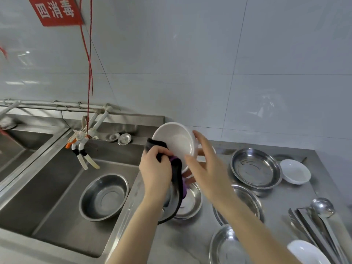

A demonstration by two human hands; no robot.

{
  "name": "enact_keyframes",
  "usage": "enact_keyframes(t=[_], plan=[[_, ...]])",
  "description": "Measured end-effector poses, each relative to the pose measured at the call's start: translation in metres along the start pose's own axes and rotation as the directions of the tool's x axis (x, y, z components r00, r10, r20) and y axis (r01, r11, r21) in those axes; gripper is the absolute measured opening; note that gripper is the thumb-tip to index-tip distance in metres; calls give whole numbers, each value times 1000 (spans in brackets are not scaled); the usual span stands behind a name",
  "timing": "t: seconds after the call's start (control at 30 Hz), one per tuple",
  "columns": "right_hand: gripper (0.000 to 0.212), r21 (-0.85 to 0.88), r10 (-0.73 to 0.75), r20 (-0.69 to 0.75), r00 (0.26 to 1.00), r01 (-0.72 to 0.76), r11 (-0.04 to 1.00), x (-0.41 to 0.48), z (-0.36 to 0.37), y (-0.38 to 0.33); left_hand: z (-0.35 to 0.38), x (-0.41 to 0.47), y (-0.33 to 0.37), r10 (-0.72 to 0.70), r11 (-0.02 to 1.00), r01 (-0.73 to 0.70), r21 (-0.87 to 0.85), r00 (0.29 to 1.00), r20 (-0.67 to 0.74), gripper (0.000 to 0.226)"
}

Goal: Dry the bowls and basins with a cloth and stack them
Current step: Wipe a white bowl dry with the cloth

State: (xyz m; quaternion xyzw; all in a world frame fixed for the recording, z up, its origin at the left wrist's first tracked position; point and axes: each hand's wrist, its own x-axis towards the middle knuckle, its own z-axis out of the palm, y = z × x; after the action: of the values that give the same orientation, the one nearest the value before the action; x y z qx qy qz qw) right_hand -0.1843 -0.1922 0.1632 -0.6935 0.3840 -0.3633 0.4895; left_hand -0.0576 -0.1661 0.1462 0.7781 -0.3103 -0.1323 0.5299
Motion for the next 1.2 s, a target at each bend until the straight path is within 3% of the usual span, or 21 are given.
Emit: enact_keyframes(t=[0.1,0.17,0.23,0.33,0.4,0.47,0.53,0.6,0.67,0.93,1.1,1.2], plan=[[68,-98,-19,-58,998,13,995,1,4,6,0,-7,-1,61,998,-63,21,995,73,30],[65,-83,17,-22,1000,-19,996,8,-6,5,-5,-2,-3,140,988,-146,52,984,109,31],[59,-92,64,108,992,-54,994,17,-23,2,-12,8,-4,254,959,-273,80,949,187,30],[57,-174,149,342,928,-94,980,34,-45,-8,-16,19,-4,427,852,-505,139,823,373,25],[59,-174,167,369,914,-108,979,40,-48,-12,-15,25,-2,455,823,-548,152,794,403,23],[59,-95,161,304,939,-138,986,38,-41,-10,-14,27,0,436,858,-495,139,844,311,22],[57,57,157,191,969,-171,984,31,-29,-3,-11,20,4,327,927,-355,119,922,207,23],[55,151,113,16,993,-115,982,22,-15,7,-6,4,4,160,984,-171,43,968,193,24],[56,128,67,-80,995,-56,990,15,-6,16,-5,-8,2,56,998,-56,-9,976,212,24],[57,48,115,152,982,-124,991,28,-32,3,-2,-3,9,191,968,-216,125,964,186,23],[57,33,116,173,978,-124,992,25,-29,5,6,-5,14,167,946,-183,268,983,81,46],[56,-21,96,114,989,-94,995,20,-23,14,9,-5,12,157,931,-154,331,987,16,51]])
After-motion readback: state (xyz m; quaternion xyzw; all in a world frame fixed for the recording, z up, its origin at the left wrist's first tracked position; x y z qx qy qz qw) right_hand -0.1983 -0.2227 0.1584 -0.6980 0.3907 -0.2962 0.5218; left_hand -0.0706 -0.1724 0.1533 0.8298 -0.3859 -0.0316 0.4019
